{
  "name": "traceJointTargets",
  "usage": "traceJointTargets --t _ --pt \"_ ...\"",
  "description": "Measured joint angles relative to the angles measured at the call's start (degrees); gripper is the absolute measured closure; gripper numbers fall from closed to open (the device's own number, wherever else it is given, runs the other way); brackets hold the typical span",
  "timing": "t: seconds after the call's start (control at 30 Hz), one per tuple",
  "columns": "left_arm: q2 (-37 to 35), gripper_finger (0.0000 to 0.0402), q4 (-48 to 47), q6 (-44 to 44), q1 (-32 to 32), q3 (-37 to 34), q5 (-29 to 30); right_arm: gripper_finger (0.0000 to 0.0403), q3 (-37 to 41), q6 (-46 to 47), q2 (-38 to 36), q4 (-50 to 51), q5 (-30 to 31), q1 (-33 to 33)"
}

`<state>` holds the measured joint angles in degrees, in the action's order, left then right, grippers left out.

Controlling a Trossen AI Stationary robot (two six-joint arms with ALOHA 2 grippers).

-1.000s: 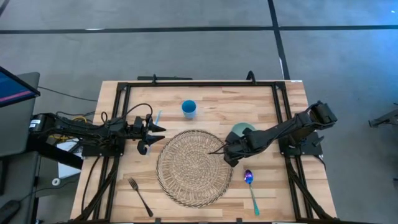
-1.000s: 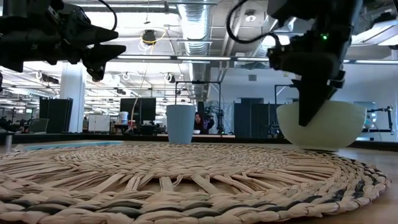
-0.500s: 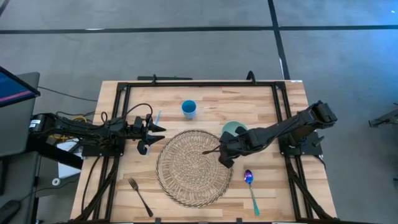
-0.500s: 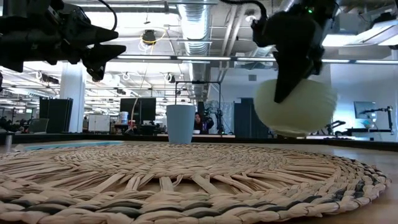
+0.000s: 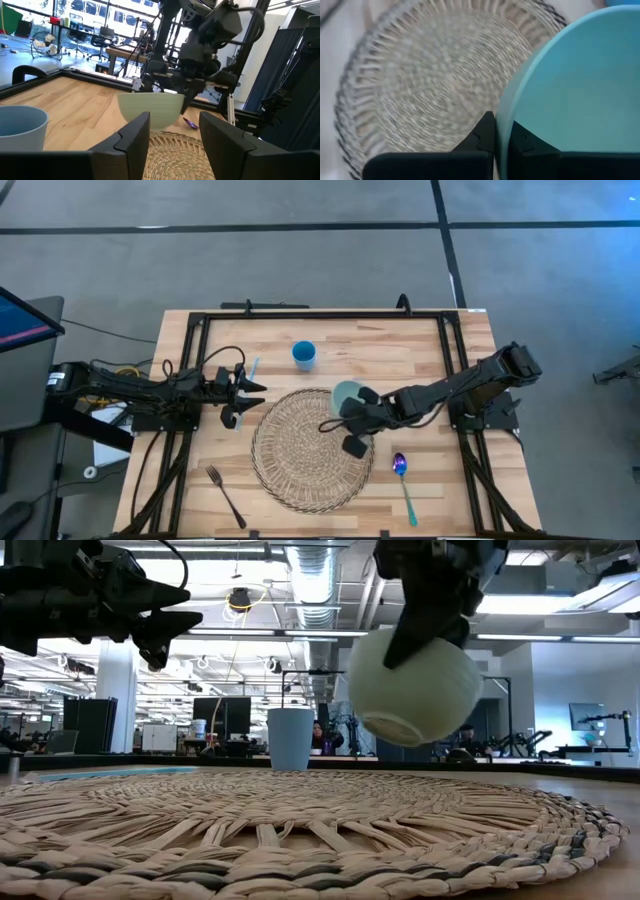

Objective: Pick & Place Utensil
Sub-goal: Put the green bowl on the brown placemat

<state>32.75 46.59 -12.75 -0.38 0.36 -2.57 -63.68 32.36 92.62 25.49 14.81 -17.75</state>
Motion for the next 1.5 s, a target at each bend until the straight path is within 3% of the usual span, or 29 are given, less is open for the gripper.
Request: traceJointTargets --t 0.6,0.8,1.23,1.5 --pt "0.0 0.0229 0.6 0.0 0.0 0.0 0.0 0.0401 0.0 -1.8 0.3 -9.3 -1.7 -3.0" --pt "0.0 0.0229 0.7 0.0 0.0 0.0 0.0 0.0401 -0.9 -2.7 3.3 -16.2 -5.4 -3.6" --pt "0.7 0.0229 1.2 0.0 0.0 0.0 0.0 0.0399 -22.3 -10.5 16.5 0.7 -5.9 -7.1" --pt "0.7 0.0229 1.1 0.0 0.0 0.0 0.0 0.0399 -26.3 -10.4 21.7 4.1 -5.9 -8.3"
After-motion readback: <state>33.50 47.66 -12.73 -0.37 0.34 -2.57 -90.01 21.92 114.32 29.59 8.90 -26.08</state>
